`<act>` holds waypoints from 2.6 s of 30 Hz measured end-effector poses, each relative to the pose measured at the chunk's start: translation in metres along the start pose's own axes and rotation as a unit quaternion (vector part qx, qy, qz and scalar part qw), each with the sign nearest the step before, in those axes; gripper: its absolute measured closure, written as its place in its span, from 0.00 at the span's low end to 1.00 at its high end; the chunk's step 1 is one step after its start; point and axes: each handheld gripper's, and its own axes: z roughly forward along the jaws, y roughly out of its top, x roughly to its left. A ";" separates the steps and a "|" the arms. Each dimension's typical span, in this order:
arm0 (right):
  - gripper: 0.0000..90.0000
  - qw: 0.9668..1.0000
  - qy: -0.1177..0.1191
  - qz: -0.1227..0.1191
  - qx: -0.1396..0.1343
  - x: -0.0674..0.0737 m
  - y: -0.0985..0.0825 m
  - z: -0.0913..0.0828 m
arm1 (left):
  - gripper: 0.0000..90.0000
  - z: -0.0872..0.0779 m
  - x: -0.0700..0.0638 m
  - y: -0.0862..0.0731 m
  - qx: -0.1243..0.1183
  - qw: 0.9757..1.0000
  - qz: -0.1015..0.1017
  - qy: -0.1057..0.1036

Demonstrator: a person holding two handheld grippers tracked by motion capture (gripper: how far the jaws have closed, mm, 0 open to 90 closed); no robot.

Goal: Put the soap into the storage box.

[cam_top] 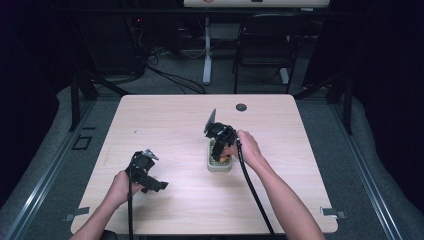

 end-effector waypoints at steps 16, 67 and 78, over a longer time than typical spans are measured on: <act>0.29 1.000 0.007 0.013 0.013 -0.001 0.006 0.010 | 0.00 0.000 0.000 0.000 0.003 1.000 0.002 0.000; 0.00 0.994 0.014 0.035 -0.105 0.007 -0.119 -0.061 | 0.00 0.000 -0.001 0.000 0.002 1.000 0.003 0.001; 0.00 0.993 0.003 0.053 -0.104 0.007 -0.160 -0.046 | 0.00 0.000 -0.002 0.000 0.000 1.000 0.007 0.001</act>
